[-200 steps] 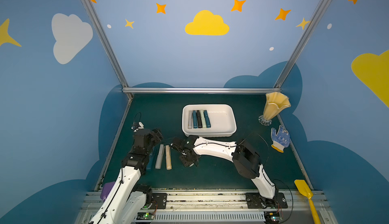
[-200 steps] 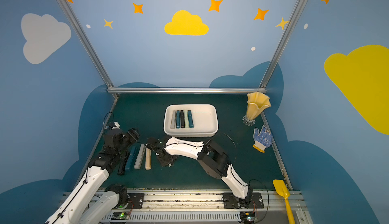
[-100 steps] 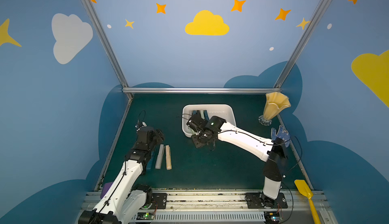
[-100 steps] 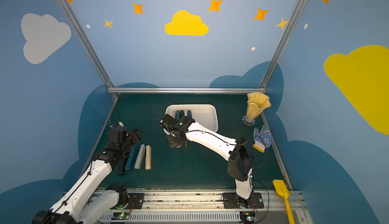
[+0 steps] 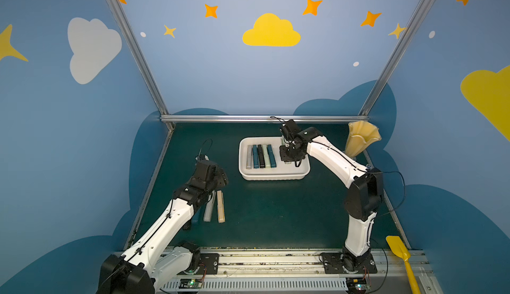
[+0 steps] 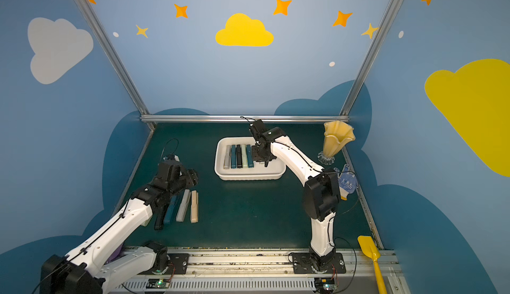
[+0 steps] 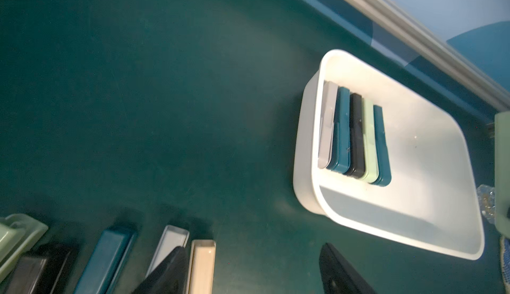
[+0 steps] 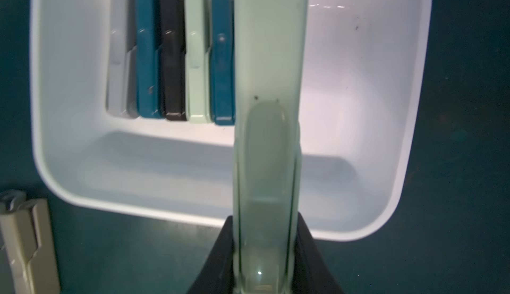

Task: Put the pruning pliers into the storage box
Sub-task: Pick up the pruning pliers from the center of the board, then place the pruning pliers in the storage box.

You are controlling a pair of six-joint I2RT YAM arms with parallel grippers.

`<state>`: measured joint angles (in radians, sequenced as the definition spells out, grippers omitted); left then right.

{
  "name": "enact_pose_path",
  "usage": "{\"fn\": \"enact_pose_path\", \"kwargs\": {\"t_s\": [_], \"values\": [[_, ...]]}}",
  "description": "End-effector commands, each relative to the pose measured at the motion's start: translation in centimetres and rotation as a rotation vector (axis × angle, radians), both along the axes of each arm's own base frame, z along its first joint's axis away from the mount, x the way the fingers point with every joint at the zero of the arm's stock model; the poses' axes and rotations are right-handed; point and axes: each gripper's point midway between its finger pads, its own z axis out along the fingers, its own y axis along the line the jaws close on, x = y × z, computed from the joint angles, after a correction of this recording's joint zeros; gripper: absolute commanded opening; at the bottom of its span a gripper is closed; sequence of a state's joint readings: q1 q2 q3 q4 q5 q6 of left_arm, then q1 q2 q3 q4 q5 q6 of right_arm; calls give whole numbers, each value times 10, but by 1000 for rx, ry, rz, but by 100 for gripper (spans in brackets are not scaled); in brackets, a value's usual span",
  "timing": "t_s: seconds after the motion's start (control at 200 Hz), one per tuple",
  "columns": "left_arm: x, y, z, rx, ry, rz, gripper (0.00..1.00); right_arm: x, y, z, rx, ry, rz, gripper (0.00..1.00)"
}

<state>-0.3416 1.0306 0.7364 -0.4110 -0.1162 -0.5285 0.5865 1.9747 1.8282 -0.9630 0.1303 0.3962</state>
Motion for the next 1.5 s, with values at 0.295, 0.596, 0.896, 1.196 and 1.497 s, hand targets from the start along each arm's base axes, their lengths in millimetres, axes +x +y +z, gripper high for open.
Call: {"fn": "enact_pose_path", "kwargs": {"t_s": [0.295, 0.596, 0.896, 1.196, 1.497], "values": [[-59, -5, -29, 18, 143, 35, 77, 55, 2, -42, 54, 7, 61, 23], [-71, -7, -40, 11, 169, 54, 77, 60, 11, -70, 83, 57, 67, 23], [-71, -5, -39, 44, 173, 37, 78, 62, 17, -88, 94, 83, 69, 23], [-71, -6, -41, 41, 180, 38, 78, 59, 23, -100, 100, 112, 87, 24], [-69, -8, -43, 42, 183, 34, 78, 59, 35, -103, 106, 125, 107, 24]]}}
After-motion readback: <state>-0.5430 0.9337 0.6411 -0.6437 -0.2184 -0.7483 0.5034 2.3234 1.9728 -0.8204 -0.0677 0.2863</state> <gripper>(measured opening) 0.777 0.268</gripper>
